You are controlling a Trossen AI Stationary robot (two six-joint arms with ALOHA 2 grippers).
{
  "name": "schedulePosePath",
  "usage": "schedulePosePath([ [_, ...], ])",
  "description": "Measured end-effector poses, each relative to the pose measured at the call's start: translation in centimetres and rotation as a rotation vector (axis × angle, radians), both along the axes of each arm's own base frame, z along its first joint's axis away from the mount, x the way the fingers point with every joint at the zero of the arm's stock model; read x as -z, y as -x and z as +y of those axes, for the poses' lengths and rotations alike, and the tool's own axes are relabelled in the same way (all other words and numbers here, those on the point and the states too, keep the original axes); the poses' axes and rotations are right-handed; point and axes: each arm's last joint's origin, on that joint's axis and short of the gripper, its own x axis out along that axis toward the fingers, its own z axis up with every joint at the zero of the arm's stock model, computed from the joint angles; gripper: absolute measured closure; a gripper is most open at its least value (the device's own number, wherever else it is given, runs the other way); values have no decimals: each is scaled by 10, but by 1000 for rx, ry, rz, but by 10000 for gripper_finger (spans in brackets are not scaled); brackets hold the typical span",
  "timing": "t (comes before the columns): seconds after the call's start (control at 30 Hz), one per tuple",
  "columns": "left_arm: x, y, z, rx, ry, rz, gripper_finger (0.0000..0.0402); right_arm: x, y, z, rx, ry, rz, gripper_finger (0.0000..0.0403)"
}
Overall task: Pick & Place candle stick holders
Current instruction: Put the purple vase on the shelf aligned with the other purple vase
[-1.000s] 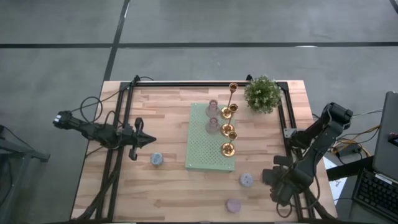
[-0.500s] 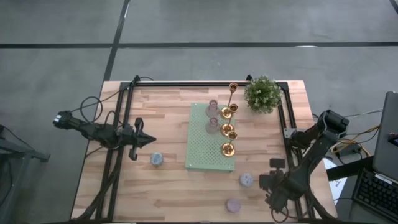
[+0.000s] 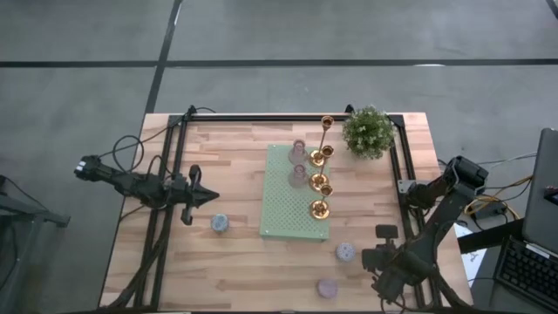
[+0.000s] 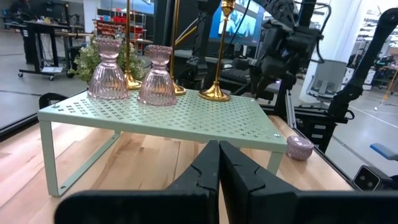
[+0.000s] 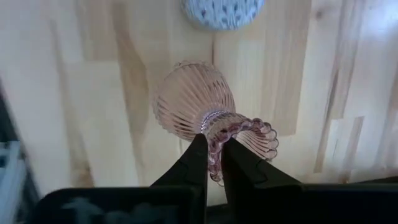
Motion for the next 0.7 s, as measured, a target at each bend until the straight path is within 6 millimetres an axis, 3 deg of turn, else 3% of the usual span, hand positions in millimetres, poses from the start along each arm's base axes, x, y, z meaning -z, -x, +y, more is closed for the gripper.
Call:
schedulePosePath([
  [0.4, 0, 0, 0, 0, -1, 1, 392, -58, -26, 11, -79, -83, -230, 383],
  [0.7, 1, 0, 0, 0, -2, 6, 392, -79, -51, 19, -240, -123, -501, 384],
])
